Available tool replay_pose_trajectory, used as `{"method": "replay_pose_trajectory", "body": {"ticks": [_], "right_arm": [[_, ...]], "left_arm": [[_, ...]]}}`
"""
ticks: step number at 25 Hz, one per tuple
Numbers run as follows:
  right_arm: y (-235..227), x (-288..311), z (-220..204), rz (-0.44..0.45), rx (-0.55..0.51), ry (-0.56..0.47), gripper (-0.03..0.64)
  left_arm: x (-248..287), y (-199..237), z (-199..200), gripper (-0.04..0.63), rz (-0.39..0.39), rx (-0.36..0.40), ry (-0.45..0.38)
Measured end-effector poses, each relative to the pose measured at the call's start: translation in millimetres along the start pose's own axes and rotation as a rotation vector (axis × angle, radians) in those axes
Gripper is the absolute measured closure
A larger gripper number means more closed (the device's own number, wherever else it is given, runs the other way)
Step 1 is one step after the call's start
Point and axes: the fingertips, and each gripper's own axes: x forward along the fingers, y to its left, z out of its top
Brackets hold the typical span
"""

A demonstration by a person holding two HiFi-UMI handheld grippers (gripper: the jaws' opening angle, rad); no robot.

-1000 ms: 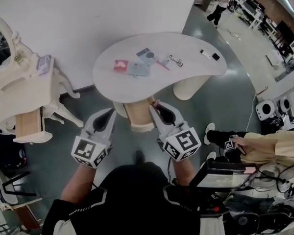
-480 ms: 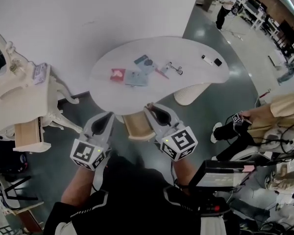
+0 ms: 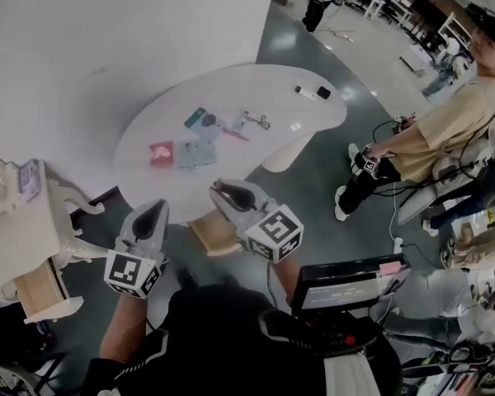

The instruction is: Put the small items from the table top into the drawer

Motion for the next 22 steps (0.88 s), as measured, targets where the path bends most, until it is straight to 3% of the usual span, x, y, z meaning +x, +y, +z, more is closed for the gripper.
{"method": "replay_pose_trajectory", "body": {"ticks": [9, 22], "right_arm": [[-18, 32, -42, 0.040, -0.031, 0.105, 0.569], [-27, 53, -173, 0.204, -0.093, 0.357, 0.569]], "left_arm": [[33, 30, -40, 0.595, -0.039, -0.042, 0.066], [44, 39, -135, 0.595, -0.029, -0.108, 0.205]]}}
